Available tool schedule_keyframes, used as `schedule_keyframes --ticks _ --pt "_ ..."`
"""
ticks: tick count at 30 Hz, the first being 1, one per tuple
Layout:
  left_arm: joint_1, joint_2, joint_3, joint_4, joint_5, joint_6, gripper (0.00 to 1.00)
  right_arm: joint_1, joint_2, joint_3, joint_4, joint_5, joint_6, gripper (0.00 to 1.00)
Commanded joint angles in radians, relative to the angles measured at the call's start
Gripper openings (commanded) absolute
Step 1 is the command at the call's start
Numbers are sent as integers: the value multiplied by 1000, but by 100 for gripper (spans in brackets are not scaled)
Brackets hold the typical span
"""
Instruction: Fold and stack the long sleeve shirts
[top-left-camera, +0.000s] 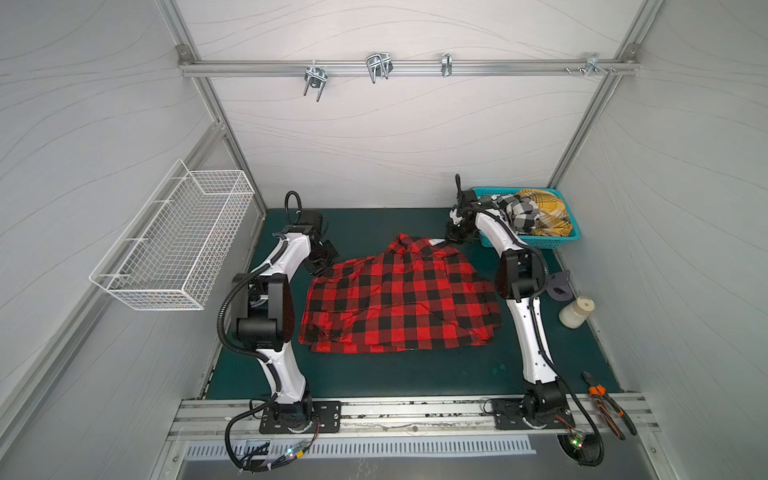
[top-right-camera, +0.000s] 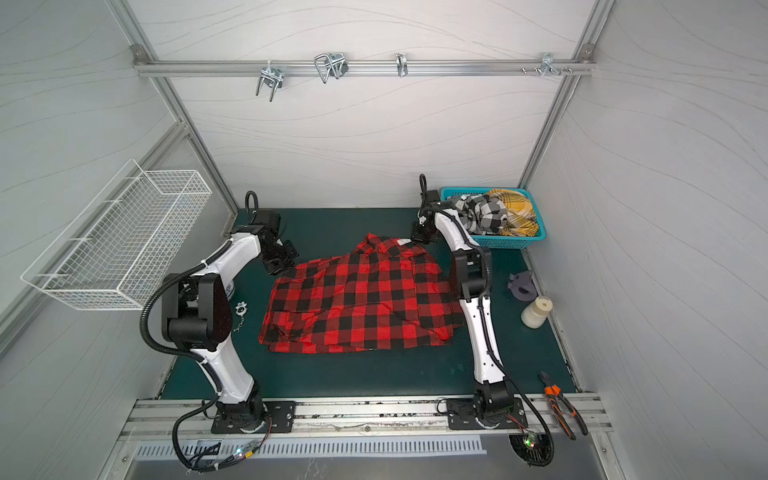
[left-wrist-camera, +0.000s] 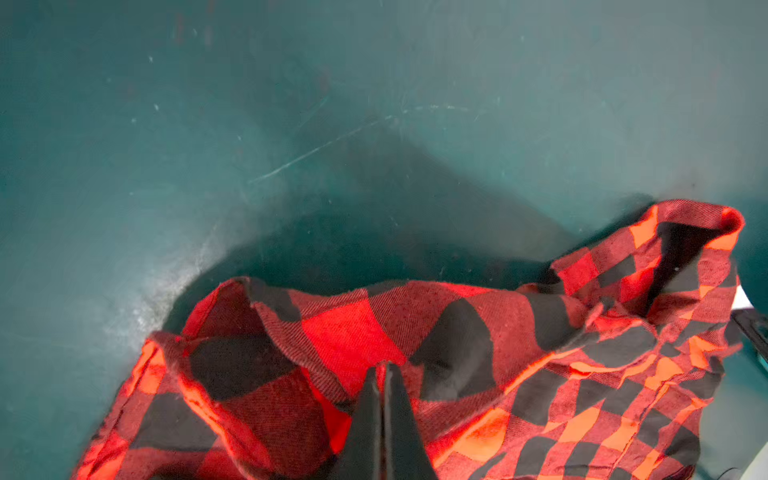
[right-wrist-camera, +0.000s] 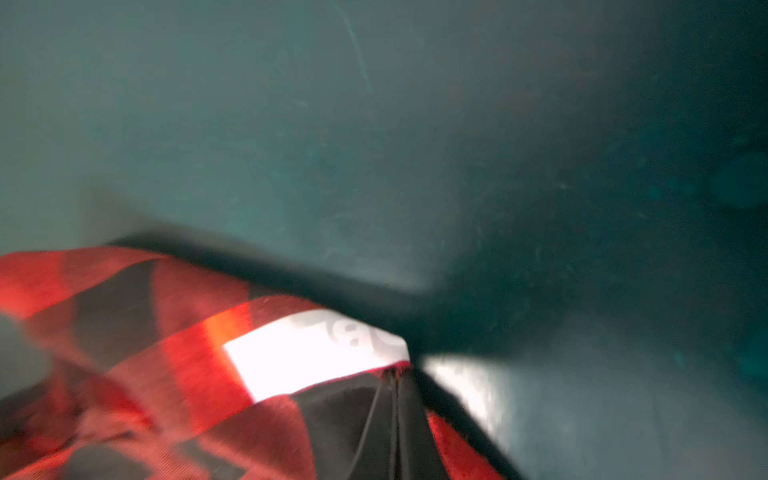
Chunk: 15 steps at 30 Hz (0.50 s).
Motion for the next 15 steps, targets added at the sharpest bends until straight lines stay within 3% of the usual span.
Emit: schedule_keyframes --ticks 1,7,15 --pt "21 21 80 45 9 -23 0 3 -207 -66 39 -32 12 0" --pt "48 9 107 84 17 -61 0 -18 -396 -304 96 -31 38 0" --pt "89 -30 -12 152 85 -124 0 -12 -610 -587 155 -72 86 0"
